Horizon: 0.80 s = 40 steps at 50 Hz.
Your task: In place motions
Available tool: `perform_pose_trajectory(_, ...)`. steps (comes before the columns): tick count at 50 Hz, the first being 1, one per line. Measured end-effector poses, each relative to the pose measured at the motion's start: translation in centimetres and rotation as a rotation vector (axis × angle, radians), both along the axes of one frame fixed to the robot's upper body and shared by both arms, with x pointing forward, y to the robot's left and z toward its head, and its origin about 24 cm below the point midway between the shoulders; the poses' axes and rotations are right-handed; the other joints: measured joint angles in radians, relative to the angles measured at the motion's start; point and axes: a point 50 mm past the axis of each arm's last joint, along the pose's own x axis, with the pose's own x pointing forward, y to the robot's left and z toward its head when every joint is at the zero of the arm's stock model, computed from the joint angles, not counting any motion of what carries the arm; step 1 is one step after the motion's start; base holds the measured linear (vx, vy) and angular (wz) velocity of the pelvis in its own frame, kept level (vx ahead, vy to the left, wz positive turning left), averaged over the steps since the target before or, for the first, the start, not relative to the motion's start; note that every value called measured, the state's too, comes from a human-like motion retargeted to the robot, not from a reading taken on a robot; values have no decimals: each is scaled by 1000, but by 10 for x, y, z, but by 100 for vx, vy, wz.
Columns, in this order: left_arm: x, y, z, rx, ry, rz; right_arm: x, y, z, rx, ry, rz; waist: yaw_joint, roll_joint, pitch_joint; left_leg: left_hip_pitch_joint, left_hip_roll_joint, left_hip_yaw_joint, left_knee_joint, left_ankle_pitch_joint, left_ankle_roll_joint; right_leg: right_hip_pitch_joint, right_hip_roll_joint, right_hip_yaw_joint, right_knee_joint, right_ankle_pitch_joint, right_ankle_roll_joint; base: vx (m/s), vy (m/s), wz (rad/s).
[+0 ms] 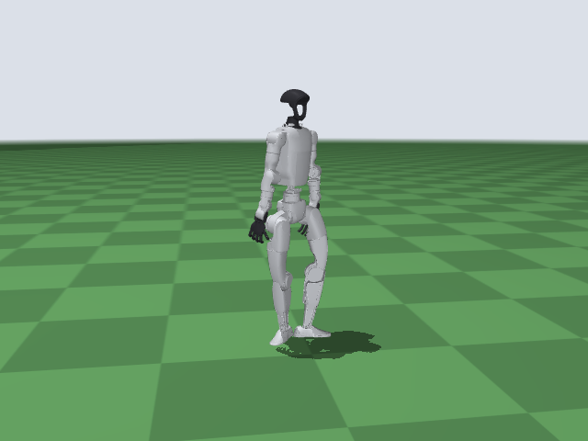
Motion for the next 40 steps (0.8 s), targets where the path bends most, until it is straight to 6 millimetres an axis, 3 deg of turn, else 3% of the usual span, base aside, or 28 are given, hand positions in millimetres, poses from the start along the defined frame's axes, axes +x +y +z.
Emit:
perform_pose_trajectory(5, -15, -8, -1, 10, 52, 6, -13, 1, 1, 10, 16, 34, 15, 49, -42, 65, -87, -72, -147, -8, 0, 80, 63, -128, 38, 74, 35, 23, 35, 257)
perform_pose_trajectory(7, -29, -15, 0, -21, 101, 25, -18, -4, 2, -13, 38, 63, 12, 111, -59, 21, -47, -237, -137, 5, 8, 101, 55, -79, 142, 158, -28, 39, 39, 201)
perform_pose_trajectory(10, -32, -21, 1, -34, 125, 50, -4, -15, 2, -47, -5, 75, -27, 226, -14, 13, 46, -364, -86, -12, 11, 40, -75, 187, 556, 231, -179, 18, 29, 200)
perform_pose_trajectory(11, -31, -20, 1, -33, 119, 55, 3, -18, 2, -41, -26, 88, -52, 223, 5, 21, 32, -370, -87, -10, 21, -17, -114, 301, 663, 250, -199, 15, 22, 209)
perform_pose_trajectory(13, -32, -18, 1, -38, 117, 39, 13, -18, 1, -28, -48, 103, -93, 214, 30, 23, 2, -409, -91, 0, 43, -137, -116, 536, 789, 273, -172, 18, 11, 218)
perform_pose_trajectory(15, -35, -12, 2, -38, 132, -4, 19, -14, -1, -23, -66, 89, -115, 206, 42, 10, -20, -480, -97, 20, 54, -240, -31, 748, 812, 275, -113, 13, -5, 199)
perform_pose_trajectory(17, -33, -3, 3, -11, 138, -45, 28, -7, -3, -11, -113, 57, -116, 199, 48, 3, -28, -519, -107, 35, 55, -289, -1, 817, 795, 237, -115, 5, -11, 166)
perform_pose_trajectory(20, -28, 8, 3, 20, 129, -89, 39, 1, -5, 36, -163, 59, -115, 197, 46, -2, -27, -564, -134, 54, 46, -324, -1, 807, 697, 55, -172, 6, -16, 145)
perform_pose_trajectory(23, -23, 10, 3, 17, 110, -109, 45, 5, -5, 64, -172, 123, -126, 171, 46, 4, -58, -595, -166, 67, 41, -345, 29, 833, 471, -62, -165, 12, -19, 143)
perform_pose_trajectory(25, -20, 11, 3, 13, 97, -115, 49, 5, -5, 68, -178, 175, -139, 130, 56, 23, -109, -618, -183, 71, 45, -345, 47, 890, 282, -66, -123, 14, -22, 153)
perform_pose_trajectory(27, -18, 12, 3, 8, 89, -124, 48, 6, -6, 68, -174, 219, -142, 89, 75, 57, -159, -662, -196, 70, 47, -323, 52, 925, 132, 11, -137, 17, -20, 123)
perform_pose_trajectory(28, -18, 12, 3, 2, 89, -129, 46, 6, -6, 69, -166, 238, -123, 70, 81, 75, -175, -668, -202, 70, 45, -314, 89, 1045, 126, -11, -127, 19, -15, 48)
perform_pose_trajectory(29, -19, 12, 3, -5, 92, -136, 44, 7, -6, 72, -156, 250, -95, 59, 80, 83, -181, -665, -206, 69, 42, -293, 67, 956, 125, -17, -130, 19, -16, 1)
perform_pose_trajectory(30, -19, 12, 4, -14, 96, -143, 41, 8, -6, 77, -144, 259, -63, 52, 74, 86, -181, -657, -209, 67, 39, -266, 15, 762, 126, -16, -140, 12, -20, 44)
perform_pose_trajectory(32, -18, 9, 3, -13, 101, -145, 40, 11, -6, 89, -129, 251, -61, 56, 78, 87, -179, -702, -210, 71, 35, -254, 22, 819, 123, -7, -97, 4, -21, 75)
perform_pose_trajectory(40, -31, 11, 4, -8, 125, -98, 33, 13, -6, 94, -108, 236, -94, 42, 21, 59, -164, -744, -169, 25, 33, -226, 32, 744, 76, -9, -96, 9, -13, 38)
